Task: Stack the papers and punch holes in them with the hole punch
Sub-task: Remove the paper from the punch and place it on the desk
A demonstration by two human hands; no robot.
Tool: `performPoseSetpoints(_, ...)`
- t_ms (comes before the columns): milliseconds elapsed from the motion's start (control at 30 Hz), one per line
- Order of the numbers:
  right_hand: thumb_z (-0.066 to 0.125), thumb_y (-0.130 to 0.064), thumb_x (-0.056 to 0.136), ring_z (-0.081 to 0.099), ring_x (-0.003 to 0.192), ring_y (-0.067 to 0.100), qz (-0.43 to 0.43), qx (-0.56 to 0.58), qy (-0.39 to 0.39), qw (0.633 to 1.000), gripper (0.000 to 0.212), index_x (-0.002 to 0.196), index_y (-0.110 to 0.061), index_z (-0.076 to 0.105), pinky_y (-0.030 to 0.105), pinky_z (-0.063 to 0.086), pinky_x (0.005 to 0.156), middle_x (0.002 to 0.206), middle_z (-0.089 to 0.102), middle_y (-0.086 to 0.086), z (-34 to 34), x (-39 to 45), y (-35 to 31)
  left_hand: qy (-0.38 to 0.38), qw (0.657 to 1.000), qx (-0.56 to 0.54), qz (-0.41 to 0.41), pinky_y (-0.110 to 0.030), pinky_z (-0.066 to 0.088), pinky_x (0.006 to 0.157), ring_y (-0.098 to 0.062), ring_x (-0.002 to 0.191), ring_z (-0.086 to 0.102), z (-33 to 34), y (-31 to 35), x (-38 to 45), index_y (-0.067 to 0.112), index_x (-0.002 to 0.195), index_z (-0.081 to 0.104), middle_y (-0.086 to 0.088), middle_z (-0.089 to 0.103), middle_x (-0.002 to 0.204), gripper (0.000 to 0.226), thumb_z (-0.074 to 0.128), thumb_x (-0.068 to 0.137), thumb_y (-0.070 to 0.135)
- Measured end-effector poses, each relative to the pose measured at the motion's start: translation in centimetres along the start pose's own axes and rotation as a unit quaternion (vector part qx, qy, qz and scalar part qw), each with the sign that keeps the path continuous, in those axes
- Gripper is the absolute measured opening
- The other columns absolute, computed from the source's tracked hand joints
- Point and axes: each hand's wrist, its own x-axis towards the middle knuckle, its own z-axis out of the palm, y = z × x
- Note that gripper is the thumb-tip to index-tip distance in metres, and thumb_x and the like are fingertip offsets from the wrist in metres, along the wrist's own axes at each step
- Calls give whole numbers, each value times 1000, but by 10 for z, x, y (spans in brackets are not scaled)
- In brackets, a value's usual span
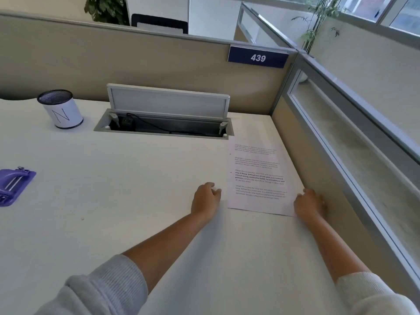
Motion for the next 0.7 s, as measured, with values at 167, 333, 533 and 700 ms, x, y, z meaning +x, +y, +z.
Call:
performPoseSetpoints(167,39,-9,93,37,123,39,-98,-20,3,995,41,134,-6,41,40,34,98,132,43,24,13,-41,-24,31,997,-66,20,-35,50,87,-22,98,59,-40,-32,-11,12,125,54,-8,58,124,32,45,95,21)
performPoseSetpoints(333,40,-9,94,43,122,36,-125,22,-46,991,37,131,-6,42,42,38,98,131,46,20,35,-89,-61,101,990,-82,52,-30,48,84,-12,93,55,-93,-63,-19,13,116,60,-7,64,117,26,46,94,18)
performPoseSetpoints(533,41,-10,95,52,110,31,-192,38,-108,975,30,124,-11,50,34,41,90,123,52,18,73,-142,-114,180,979,-24,89,-20,38,79,-12,91,57,-179,-116,-29,10,112,63,-6,67,111,25,46,94,12)
performPoseSetpoints(700,43,-11,94,58,100,29,-214,51,-148,964,28,120,-11,53,34,46,82,118,56,15,106,-185,-156,210,970,70,98,-29,43,91,-25,105,59,-243,-175,-34,9,113,63,-8,67,113,26,46,94,10)
